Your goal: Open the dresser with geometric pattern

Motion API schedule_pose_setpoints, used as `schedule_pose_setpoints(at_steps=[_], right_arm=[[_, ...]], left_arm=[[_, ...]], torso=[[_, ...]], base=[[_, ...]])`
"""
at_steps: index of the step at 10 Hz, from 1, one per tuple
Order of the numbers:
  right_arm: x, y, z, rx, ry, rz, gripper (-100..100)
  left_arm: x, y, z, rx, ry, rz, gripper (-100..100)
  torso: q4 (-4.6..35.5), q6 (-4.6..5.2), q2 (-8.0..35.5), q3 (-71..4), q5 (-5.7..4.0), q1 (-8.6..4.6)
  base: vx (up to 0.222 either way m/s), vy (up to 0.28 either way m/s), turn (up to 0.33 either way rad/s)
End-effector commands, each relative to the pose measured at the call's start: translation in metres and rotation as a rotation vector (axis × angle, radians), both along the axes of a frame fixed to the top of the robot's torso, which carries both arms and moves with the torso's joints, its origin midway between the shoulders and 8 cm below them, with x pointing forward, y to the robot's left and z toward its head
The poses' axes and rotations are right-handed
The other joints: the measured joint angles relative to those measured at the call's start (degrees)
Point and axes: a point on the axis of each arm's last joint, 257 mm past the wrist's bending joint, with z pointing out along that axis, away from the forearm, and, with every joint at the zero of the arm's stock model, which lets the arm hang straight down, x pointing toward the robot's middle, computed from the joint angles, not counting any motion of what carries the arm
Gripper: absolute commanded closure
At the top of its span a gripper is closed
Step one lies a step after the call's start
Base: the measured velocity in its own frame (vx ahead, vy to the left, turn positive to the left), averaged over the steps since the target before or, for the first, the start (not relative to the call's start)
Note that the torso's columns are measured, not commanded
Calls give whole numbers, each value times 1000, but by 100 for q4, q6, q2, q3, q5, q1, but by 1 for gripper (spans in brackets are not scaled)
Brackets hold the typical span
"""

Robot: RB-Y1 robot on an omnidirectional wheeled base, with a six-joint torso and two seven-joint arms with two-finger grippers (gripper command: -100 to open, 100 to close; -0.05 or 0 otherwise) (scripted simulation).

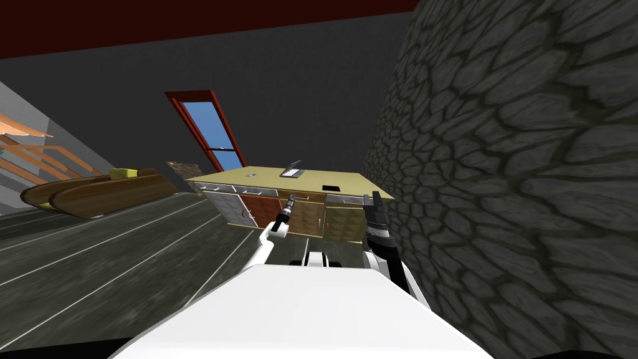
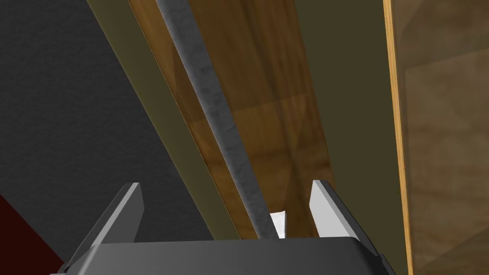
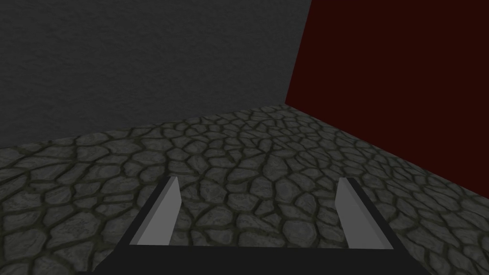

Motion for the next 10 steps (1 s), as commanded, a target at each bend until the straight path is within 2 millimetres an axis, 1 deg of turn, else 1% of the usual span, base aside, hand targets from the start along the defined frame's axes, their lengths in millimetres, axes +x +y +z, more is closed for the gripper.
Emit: schedule_pose_setpoints(at_steps=[1,3,6,7,8,10], right_arm=[[0,0,0,0,0,0,0],[0,0,0,0,0,0,0],[0,0,0,0,0,0,0],[0,0,0,0,0,0,0],[0,0,0,0,0,0,0],[0,0,0,0,0,0,0]], left_arm=[[-3,-1,-5,-1,3,-1,100],[-2,-3,0,0,-1,-5,100],[1,-6,13,3,-15,-14,100],[-1,-3,1,2,11,-8,100],[6,-2,6,0,24,-5,-100],[13,-2,17,-2,24,-5,-100]], torso=[[10,0,34,22,-2,-6],[23,-1,53,33,-14,-23],[47,0,61,38,-21,-25],[58,0,67,41,-26,-34],[49,2,30,22,-27,-39],[5,1,-7,-3,-8,-15]], base=[[-32,4,10],[-126,8,16],[-201,3,21],[-97,-1,5],[-42,4,-4],[-43,7,-4]])
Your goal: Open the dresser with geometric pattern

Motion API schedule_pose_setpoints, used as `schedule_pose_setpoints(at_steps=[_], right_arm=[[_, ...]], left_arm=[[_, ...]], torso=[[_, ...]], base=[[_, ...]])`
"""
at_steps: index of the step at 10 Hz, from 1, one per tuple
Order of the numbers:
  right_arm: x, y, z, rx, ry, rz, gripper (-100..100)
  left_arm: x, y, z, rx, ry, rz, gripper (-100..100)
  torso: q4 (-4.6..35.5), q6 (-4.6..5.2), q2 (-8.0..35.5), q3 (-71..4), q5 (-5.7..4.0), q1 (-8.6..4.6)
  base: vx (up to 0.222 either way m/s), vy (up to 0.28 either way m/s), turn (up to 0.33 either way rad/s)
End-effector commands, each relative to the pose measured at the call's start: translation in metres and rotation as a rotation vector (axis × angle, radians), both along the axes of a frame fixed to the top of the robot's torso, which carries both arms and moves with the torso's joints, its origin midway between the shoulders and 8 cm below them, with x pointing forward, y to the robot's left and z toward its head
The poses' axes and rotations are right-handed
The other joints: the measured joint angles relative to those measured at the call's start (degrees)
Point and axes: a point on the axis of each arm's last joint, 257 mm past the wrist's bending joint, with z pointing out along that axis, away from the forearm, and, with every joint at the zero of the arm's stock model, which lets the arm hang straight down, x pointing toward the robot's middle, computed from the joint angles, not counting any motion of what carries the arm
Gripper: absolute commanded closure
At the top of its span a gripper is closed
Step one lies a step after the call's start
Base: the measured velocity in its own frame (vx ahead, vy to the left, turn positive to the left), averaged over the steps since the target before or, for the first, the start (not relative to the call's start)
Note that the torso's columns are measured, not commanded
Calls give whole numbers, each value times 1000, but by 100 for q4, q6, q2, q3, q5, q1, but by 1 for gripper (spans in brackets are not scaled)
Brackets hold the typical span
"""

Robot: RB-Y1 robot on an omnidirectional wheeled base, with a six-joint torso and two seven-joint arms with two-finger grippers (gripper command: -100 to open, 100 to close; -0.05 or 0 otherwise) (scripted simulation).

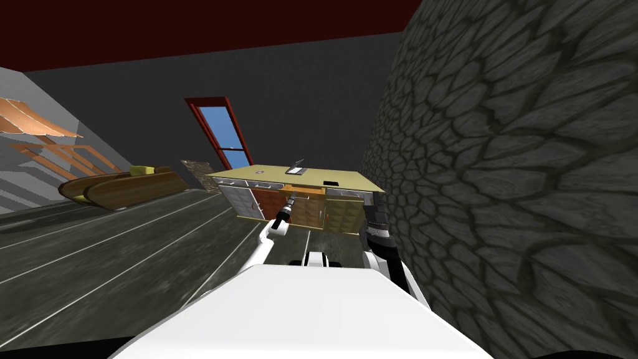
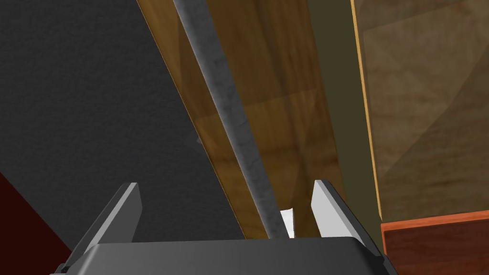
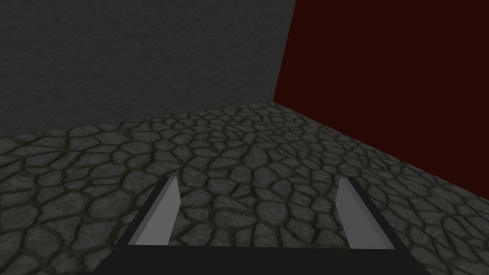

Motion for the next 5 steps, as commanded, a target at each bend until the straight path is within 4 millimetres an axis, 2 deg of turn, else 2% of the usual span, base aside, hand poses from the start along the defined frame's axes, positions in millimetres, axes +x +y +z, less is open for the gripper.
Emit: schedule_pose_setpoints(at_steps=[1,5], right_arm=[[0,0,0,0,0,0,0],[0,0,0,0,0,0,0]], left_arm=[[10,0,15,-3,1,1,-100],[23,-1,36,-7,1,3,-100]], torso=[[-4,0,0,0,4,6],[16,-5,26,16,-4,2]], base=[[-37,3,-3],[-34,5,-6]])
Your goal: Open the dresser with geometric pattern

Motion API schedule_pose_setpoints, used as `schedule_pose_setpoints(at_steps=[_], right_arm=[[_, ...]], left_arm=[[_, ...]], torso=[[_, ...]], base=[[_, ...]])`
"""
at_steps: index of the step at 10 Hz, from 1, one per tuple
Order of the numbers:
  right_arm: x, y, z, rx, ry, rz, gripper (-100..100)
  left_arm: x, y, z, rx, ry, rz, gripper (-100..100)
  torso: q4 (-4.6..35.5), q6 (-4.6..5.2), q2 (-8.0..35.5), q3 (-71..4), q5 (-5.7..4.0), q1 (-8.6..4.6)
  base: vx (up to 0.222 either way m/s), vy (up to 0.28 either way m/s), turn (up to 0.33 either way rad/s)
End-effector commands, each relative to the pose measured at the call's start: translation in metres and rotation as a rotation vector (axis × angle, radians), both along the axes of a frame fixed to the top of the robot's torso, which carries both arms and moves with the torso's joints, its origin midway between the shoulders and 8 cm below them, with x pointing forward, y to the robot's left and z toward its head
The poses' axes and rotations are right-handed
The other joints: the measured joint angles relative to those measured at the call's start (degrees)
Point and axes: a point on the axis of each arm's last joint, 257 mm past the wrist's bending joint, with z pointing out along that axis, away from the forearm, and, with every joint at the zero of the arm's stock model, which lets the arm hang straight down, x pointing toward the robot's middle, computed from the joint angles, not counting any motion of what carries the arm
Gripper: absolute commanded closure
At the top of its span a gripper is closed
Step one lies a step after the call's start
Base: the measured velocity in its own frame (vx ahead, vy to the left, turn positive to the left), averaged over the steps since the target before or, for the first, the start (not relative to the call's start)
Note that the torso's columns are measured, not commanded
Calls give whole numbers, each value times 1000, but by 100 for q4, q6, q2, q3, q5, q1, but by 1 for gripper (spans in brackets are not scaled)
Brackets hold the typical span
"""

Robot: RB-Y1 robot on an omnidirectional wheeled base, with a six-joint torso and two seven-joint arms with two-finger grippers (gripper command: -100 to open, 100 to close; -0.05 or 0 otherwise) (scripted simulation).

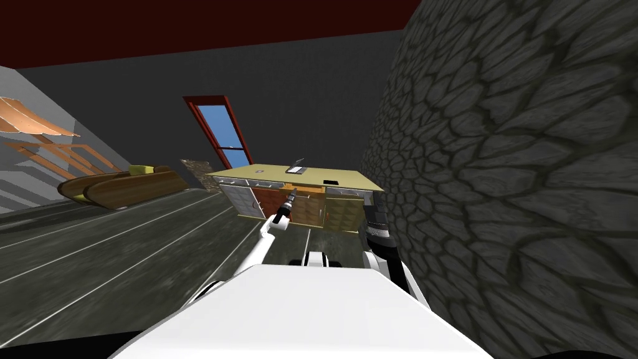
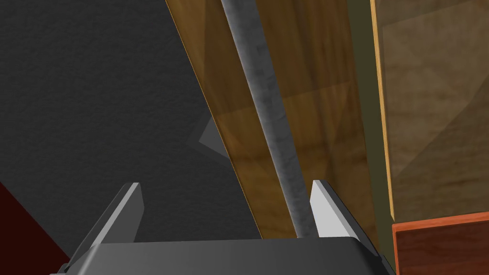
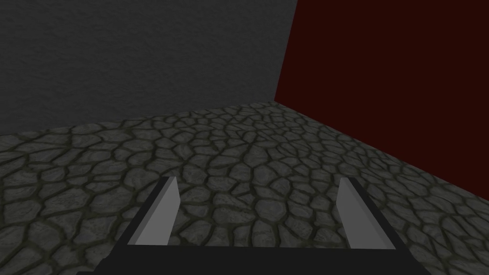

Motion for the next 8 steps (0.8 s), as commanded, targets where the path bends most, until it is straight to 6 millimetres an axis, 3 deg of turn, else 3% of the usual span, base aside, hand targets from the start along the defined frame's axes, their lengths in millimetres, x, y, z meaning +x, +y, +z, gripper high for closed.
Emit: schedule_pose_setpoints(at_steps=[1,2,3,8], right_arm=[[0,0,0,0,0,0,0],[0,0,0,0,0,0,0],[0,0,0,0,0,0,0],[0,0,0,0,0,0,0]], left_arm=[[8,-1,19,-2,-7,1,-100],[5,-1,7,-3,10,2,-100],[6,-1,6,-4,16,3,0],[4,0,-2,-5,33,6,0]], torso=[[12,-3,14,9,-5,-3],[24,-3,27,17,-9,-6],[14,-2,23,16,-5,-8],[-11,5,-6,-4,4,-1]], base=[[-35,7,-2],[-9,4,-7],[0,0,0],[0,0,0]])
